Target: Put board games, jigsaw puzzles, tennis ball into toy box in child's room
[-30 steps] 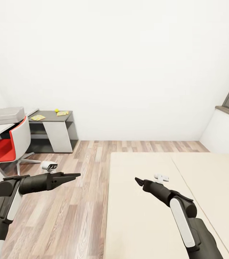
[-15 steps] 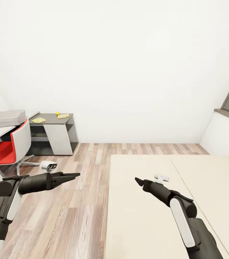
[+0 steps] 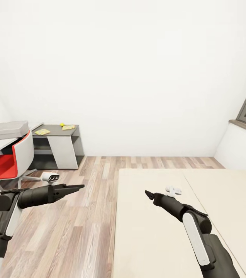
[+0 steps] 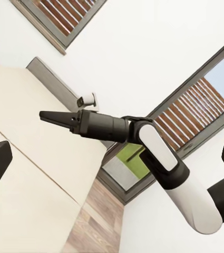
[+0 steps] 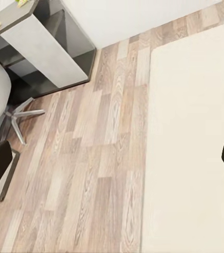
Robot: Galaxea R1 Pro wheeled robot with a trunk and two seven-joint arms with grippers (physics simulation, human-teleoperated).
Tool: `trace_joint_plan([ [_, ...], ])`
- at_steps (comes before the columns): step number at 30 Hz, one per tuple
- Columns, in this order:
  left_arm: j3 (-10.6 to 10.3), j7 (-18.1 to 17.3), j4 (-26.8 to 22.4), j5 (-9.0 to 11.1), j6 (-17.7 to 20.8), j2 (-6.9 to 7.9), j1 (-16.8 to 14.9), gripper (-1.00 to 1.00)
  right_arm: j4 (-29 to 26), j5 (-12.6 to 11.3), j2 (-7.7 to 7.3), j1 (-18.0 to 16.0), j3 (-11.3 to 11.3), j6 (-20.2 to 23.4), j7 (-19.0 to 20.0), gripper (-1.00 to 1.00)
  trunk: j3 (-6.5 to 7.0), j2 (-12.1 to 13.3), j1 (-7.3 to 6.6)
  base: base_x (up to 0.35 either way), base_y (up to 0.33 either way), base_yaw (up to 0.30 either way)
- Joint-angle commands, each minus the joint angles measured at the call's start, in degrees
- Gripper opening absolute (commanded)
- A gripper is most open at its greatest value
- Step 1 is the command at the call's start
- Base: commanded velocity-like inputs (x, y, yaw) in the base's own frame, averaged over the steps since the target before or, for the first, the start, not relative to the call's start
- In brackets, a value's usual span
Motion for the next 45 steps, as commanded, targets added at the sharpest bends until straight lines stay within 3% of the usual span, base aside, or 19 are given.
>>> trace_joint_plan([
  [1,0.0,-0.2,0.0,0.0,0.6,0.02,-0.1,1.0,0.0,0.1,0.03,-0.1,-0.1,0.3,0.2,1.0,-0.03,-0.1,0.04,0.0,0.0,0.0],
  [15,0.1,-0.2,0.0,-0.1,0.6,0.05,0.0,1.0,0.0,0.1,0.03,-0.1,0.0,0.3,0.2,1.0,0.94,-0.1,0.04,0.0,0.0,0.0],
  [45,0.1,-0.2,0.0,-0.1,0.6,0.02,0.0,1.0,0.0,0.0,-0.06,-0.1,-0.1,0.3,0.5,1.0,1.02,-0.1,0.04,0.0,0.0,0.0],
])
